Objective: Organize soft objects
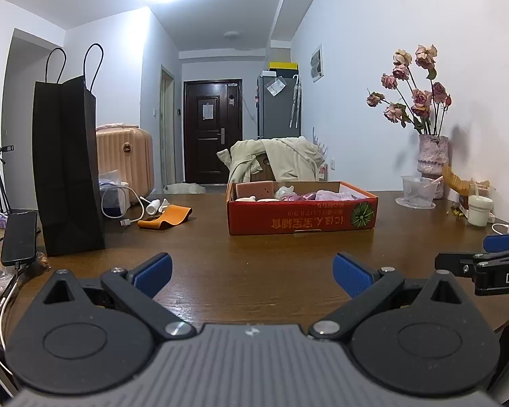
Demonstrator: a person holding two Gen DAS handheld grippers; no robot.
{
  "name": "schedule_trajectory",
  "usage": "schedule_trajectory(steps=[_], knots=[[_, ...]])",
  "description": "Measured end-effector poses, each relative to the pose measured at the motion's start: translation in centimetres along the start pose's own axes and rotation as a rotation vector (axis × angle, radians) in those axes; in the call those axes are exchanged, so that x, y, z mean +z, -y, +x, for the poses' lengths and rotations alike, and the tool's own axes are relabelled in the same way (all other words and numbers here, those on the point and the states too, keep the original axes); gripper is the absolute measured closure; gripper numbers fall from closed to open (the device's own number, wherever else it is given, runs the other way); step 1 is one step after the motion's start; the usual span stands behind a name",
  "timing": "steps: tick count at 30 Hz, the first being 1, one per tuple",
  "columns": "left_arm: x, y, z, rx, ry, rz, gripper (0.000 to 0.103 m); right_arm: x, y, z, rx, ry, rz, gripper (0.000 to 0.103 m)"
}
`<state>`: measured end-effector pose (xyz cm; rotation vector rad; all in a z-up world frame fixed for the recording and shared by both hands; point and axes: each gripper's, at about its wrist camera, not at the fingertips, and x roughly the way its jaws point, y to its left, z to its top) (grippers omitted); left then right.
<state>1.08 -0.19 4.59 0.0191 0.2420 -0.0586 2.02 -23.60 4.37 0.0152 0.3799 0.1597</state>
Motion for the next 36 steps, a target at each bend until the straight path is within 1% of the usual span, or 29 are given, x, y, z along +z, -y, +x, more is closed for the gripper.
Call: schedule_trajectory(steps=[19,28,36], knots=[[0.3,0.2,-0.4,0.012,0.017,-0.007,0.0,-0.1,0.1,0.3,0.001,-0.007,0.008,0.006],[0.8,0.4,-0.9,0.015,0.044,0.003,0.0,0.1,-0.4,-0.5,0.001,0.043,-0.03,0.006],[1.3,0.2,-1.3,0.019,0.066,0.003,0.0,0.7,-0.6,-0.8,0.001,0.06,-0.04,0.006]])
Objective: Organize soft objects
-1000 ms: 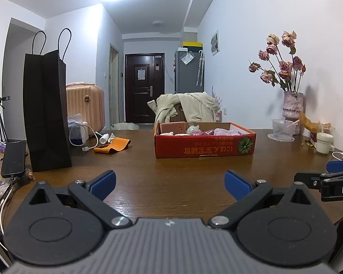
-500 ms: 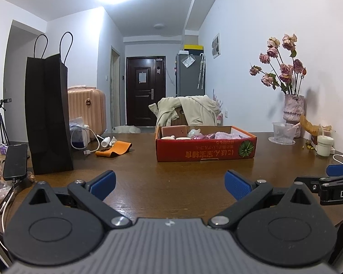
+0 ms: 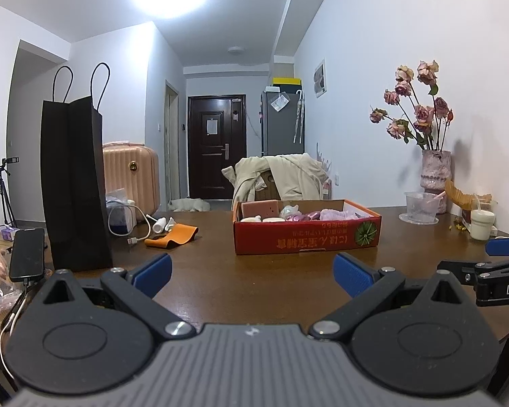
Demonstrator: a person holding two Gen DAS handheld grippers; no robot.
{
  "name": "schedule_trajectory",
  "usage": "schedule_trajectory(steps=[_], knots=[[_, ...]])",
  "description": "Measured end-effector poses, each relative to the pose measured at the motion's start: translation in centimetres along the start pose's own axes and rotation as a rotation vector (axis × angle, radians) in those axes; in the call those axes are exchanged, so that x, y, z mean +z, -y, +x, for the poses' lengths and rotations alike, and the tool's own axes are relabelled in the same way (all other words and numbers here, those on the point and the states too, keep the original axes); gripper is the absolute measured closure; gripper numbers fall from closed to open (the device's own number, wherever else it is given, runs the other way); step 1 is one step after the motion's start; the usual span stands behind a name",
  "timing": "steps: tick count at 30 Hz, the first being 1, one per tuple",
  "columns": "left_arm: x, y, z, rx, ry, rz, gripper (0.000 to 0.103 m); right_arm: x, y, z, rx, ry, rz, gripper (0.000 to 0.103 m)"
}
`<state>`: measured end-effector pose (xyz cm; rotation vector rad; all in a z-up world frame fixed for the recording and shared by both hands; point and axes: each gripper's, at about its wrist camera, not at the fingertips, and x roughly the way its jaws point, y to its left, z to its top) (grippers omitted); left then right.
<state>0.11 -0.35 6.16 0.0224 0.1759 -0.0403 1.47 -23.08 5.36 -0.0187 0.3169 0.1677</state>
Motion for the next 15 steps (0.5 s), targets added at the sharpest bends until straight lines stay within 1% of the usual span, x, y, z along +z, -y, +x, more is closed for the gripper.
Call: schedule_trajectory(steps=[15], knots=[[0.28,-0.24,0.06,-0.015,0.0,-0.002,0.0,0.27,-0.03,0.05,0.003,0.005,0.007,0.006]])
